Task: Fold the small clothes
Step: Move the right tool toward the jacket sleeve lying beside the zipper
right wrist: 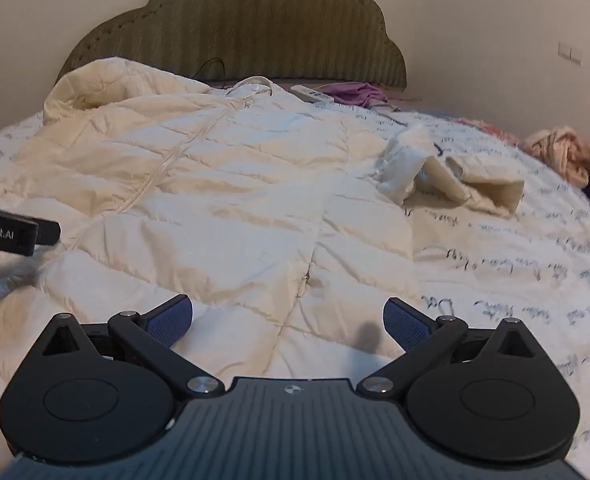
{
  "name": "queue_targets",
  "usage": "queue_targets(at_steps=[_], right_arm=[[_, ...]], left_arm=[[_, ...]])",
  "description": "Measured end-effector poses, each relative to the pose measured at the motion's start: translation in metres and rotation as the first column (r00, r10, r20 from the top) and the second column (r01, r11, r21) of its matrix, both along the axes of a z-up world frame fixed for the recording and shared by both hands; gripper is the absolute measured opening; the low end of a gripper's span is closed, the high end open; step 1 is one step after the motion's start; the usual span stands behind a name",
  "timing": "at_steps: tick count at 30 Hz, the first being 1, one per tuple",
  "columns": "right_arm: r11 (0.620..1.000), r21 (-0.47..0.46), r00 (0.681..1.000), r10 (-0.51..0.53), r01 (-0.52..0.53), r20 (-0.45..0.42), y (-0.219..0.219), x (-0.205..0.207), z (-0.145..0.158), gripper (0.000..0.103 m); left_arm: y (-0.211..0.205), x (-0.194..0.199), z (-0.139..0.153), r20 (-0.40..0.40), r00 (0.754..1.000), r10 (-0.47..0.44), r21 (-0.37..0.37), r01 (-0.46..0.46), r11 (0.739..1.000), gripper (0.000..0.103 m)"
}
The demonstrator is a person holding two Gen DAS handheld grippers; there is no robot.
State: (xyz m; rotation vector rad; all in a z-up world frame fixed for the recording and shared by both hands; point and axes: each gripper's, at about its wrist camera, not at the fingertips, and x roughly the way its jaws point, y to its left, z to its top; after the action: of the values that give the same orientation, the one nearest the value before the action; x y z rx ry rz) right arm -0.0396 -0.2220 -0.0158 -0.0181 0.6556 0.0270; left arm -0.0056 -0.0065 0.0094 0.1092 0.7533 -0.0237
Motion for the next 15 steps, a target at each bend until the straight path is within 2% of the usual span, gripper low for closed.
queue_targets(at_steps=[2, 4, 9, 15], right_arm=[[0.996, 0.087, 1.0, 0.007, -0.006, -0.014, -0.004, 0.001, -0.003, 0.103], [0.994, 0.105, 1.0, 0.02, -0.02, 0.002, -0.002, -0.001, -0.002, 0.103], [0.994, -0.113, 1.0, 0.008, -0.005, 0.028, 0.007, -0.004, 0.009, 0.103], [0.979, -0.189, 0.997, -0.068, 0.074, 0.037, -0.019, -0.013, 0.019, 0.103]], left_arm=[[0.0, 0.0, 0.0, -0.001, 1.0, 0.002, -0.002, -0.002, 1.0, 0.103], [-0.001, -0.001, 0.0, -0.002, 1.0, 0.001, 0.001, -0.001, 1.0, 0.103], [-0.003, -0.003, 0.004, 0.002, 1.0, -0.016, -0.006, 0.016, 1.0, 0.103], [-0.008, -0.003, 0.008, 0.002, 0.999, -0.051, 0.005, 0.051, 0.999, 0.103]])
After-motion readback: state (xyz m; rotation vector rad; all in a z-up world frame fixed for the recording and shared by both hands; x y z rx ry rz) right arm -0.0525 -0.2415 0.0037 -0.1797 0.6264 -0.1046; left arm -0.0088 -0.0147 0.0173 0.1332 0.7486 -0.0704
